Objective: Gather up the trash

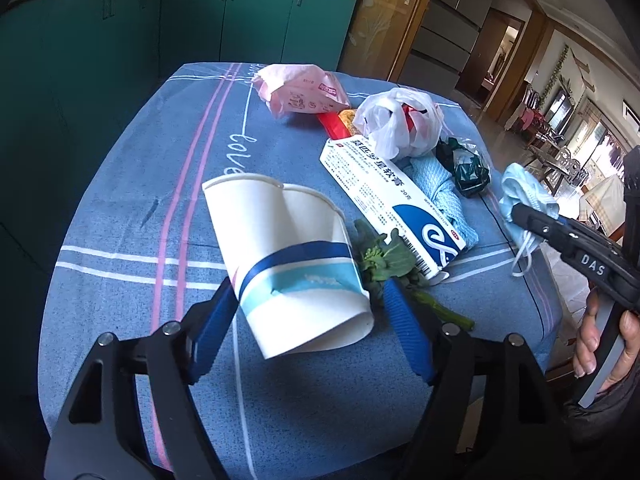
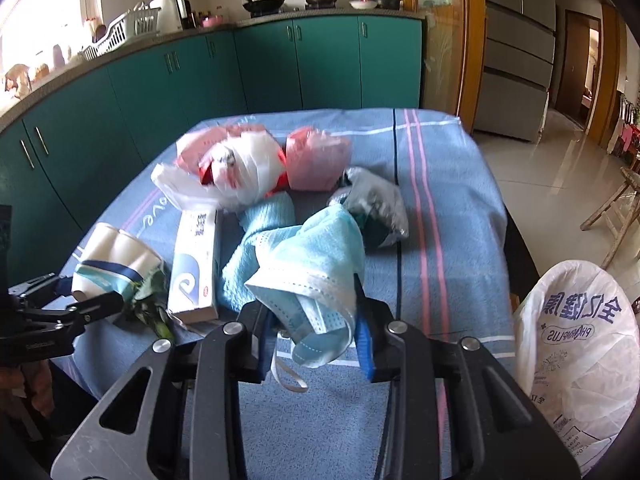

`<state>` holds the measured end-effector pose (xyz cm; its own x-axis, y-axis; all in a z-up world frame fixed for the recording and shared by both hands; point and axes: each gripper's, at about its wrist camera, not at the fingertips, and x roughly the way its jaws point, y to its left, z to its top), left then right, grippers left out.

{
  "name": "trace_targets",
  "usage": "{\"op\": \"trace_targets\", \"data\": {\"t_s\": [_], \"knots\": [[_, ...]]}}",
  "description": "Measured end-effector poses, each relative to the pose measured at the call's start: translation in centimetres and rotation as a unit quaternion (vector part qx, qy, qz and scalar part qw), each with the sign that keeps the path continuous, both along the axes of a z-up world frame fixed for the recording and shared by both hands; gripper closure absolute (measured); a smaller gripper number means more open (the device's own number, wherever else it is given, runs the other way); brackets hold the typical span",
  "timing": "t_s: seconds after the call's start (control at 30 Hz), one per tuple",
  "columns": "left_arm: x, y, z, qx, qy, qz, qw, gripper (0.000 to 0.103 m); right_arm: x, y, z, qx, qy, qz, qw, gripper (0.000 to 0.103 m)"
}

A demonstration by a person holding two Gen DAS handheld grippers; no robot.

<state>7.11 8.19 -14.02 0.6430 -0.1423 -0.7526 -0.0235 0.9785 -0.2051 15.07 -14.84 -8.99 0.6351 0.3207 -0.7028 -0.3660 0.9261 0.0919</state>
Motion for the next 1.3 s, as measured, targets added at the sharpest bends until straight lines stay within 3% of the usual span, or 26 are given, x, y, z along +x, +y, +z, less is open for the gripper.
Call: {"op": "trace_targets", "data": {"t_s": [0.33,0.67,1.3], "knots": [[0.3,0.5,-0.7,0.001,0.01,0.011,0.9999,0.028,0.6,-1.2,-0.5,0.0,0.012,-0.021,1.0,0.07],[0.5,-0.3,-0.8,0.046,0.006,0.011,0.9988,0.031,0.9,-0.7,-1.6,-0.003,0.027,-0.012,1.0,0.07],[-0.9,-0.5,1.6,0.042,-0.036,0.01,0.9984,0.032,0.0,-0.3,-1.3,-0.001,0.018,0.003,1.0,0.07]]}}
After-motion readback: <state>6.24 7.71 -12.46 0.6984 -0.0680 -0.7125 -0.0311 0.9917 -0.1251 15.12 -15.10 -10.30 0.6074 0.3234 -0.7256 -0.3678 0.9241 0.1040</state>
